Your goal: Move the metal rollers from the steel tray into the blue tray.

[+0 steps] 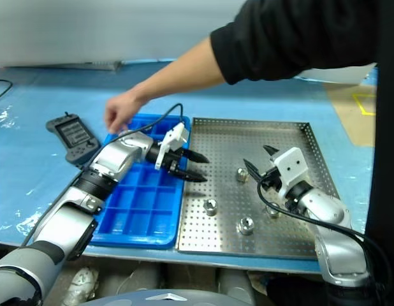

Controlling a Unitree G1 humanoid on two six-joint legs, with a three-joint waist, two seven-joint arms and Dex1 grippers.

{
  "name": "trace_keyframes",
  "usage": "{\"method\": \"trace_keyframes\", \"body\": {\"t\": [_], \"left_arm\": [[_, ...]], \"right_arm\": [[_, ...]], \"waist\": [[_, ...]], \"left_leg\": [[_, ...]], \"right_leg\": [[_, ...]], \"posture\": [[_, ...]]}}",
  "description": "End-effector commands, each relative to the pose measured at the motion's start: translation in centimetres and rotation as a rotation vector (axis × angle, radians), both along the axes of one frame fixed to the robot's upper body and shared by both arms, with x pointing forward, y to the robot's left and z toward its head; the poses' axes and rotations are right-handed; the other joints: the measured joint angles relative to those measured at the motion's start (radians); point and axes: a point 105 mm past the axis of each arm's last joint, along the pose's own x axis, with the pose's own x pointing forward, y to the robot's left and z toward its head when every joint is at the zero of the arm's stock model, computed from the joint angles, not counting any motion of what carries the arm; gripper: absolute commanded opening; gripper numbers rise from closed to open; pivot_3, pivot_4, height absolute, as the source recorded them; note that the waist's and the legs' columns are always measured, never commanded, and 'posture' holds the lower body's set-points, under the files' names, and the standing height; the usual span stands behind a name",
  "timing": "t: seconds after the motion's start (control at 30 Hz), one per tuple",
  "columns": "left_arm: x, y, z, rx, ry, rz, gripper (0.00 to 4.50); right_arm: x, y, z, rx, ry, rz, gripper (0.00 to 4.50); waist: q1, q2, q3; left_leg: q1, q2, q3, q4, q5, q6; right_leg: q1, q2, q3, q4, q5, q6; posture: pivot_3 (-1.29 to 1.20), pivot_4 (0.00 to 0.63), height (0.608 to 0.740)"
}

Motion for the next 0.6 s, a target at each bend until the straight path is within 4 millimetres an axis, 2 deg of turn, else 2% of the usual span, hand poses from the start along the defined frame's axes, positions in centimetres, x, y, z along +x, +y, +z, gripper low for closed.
{"method": "trace_keyframes", "body": {"t": [0.03,0.23,0.4,0.6], "left_arm": [[0.1,0.0,-0.2,0.064,-0.041,-0.085,3.5],[-1.1,-1.5,-2.4,0.143,0.025,-0.178,3.5],[-0.7,-2.0,-3.4,0.19,0.056,-0.156,3.5],[-1.4,-1.0,-4.2,0.267,0.023,-0.214,3.5]], "right_arm": [[-0.9,-0.1,1.3,-0.004,-0.055,-0.039,3.31],[-1.7,0.0,0.6,0.017,-0.038,-0.091,3.31],[-1.8,0.1,-0.6,0.013,-0.011,-0.088,3.31],[-1.9,0.5,-0.9,0.012,-0.002,-0.075,3.31]], "waist": [[-0.016,0.001,0.0],[-0.028,0.003,-0.003],[-0.049,0.004,-0.005],[-0.066,0.004,-0.005]], "left_leg": [[0.0,0.0,0.001,0.0,-0.001,0.001],[0.0,0.0,0.012,0.003,-0.004,0.007],[0.0,-0.001,0.017,0.004,-0.007,0.012],[0.0,-0.001,0.017,0.004,-0.009,0.014]], "right_leg": [[0.0,0.0,0.0,0.0,0.0,0.0],[0.0,-0.002,0.003,-0.001,0.0,0.0],[-0.001,-0.002,0.008,-0.002,0.0,-0.001],[-0.001,-0.002,0.012,-0.002,0.0,-0.001]], "posture": [[-0.43,0.15,0.74],[-0.47,0.15,0.74],[-0.46,0.15,0.74],[-0.43,0.15,0.74]]}}
